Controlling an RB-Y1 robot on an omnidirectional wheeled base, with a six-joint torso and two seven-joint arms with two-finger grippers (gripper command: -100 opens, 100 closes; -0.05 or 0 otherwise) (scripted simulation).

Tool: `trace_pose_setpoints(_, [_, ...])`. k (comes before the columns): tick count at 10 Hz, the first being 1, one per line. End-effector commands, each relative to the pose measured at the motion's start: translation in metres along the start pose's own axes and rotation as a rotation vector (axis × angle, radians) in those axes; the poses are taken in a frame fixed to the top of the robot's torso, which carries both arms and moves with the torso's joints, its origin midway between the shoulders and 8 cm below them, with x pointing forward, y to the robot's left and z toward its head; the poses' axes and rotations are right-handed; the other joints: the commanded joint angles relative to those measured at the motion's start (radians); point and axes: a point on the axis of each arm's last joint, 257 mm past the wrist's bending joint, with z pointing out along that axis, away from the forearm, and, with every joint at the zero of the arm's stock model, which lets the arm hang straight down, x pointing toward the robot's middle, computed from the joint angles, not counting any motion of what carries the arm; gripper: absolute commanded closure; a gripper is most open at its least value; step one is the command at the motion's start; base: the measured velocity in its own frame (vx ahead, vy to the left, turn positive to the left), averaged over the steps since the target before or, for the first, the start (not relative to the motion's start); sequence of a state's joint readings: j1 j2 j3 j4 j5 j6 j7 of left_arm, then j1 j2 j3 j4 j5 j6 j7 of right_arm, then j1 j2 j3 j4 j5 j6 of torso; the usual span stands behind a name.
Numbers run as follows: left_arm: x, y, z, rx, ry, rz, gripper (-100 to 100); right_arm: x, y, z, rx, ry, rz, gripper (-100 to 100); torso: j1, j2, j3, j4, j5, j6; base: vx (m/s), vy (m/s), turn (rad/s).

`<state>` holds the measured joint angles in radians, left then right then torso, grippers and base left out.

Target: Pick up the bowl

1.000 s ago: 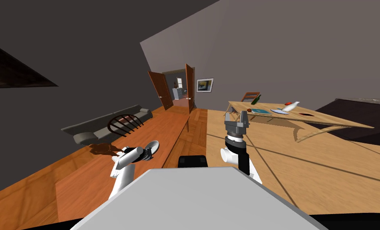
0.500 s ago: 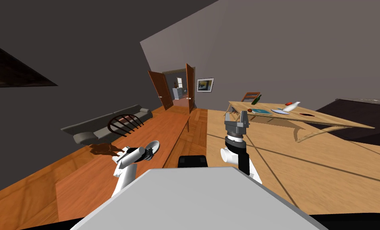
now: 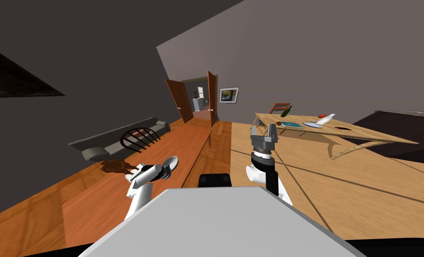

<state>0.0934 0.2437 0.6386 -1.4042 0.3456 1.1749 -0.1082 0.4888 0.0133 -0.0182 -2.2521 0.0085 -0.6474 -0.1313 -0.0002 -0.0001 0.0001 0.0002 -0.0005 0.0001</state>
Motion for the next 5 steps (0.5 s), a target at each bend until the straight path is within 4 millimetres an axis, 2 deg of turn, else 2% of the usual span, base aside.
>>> trace_pose_setpoints(1, [-0.0037,-0.0034,-0.0084,0.0,-0.001,0.001,100,0.0,0.0,0.0,0.0,0.0,0.0,0,0.0,0.0,0.0,0.0,0.0,0.0,-0.006,-0.019,-0.011])
trace_pose_setpoints(3, [-0.0076,-0.0059,-0.0167,-0.002,-0.001,0.0,100,0.0,0.0,0.0,0.0,0.0,0.0,0,-0.003,0.001,0.001,0.0,-0.001,0.0,-0.005,-0.03,-0.005])
trace_pose_setpoints(4, [-0.0066,-0.0065,-0.0136,0.0,-0.001,0.0,100,0.0,0.0,0.0,0.0,0.0,0.0,0,-0.003,0.001,0.001,0.0,-0.001,0.0,-0.001,-0.012,0.002])
trace_pose_setpoints(5, [-0.0067,-0.0061,-0.0141,-0.002,-0.001,0.0,0,0.0,0.0,0.0,0.0,0.0,0.0,0,-0.002,0.001,0.001,0.0,-0.001,0.0,0.0,0.0,0.0])
